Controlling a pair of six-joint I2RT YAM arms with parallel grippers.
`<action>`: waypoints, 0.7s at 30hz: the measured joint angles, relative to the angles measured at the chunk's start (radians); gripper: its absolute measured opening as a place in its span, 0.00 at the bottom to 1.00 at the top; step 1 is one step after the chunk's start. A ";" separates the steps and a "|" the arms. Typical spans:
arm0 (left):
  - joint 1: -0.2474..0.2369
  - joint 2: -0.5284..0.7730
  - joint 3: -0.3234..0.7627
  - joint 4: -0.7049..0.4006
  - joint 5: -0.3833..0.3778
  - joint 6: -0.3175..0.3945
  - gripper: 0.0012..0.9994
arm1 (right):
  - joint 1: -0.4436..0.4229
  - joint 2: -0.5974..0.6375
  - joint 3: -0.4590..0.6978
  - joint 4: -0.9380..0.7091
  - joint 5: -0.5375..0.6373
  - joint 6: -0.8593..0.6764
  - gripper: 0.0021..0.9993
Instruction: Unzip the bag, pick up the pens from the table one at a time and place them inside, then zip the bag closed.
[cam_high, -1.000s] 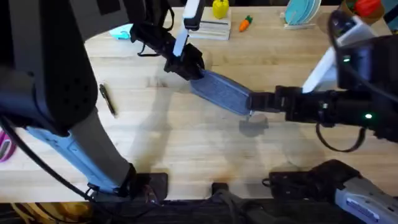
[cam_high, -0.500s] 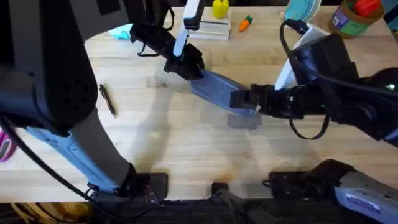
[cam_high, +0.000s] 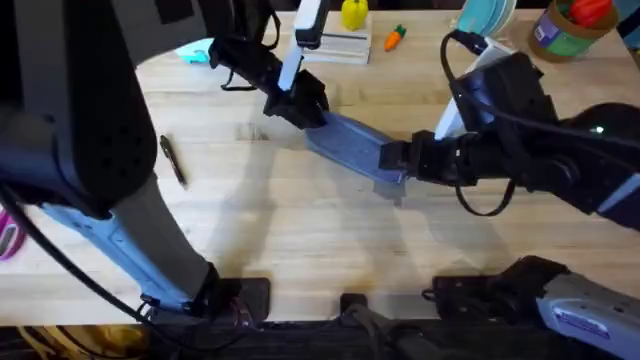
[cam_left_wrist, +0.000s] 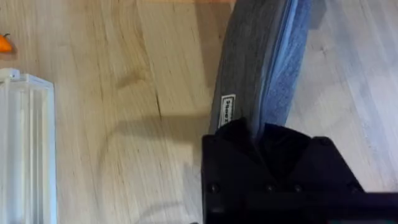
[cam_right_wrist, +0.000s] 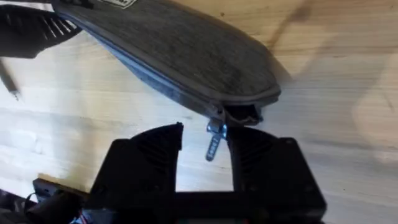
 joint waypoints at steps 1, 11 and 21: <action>0.000 0.000 0.000 0.000 0.000 0.000 0.04 | 0.000 0.000 0.000 0.001 0.001 0.001 0.41; 0.000 0.000 0.000 0.000 0.000 0.000 0.04 | 0.000 0.000 0.000 0.009 0.001 0.006 0.03; 0.000 0.000 0.000 0.001 0.000 0.000 0.04 | 0.000 0.000 0.000 0.009 0.001 0.014 0.26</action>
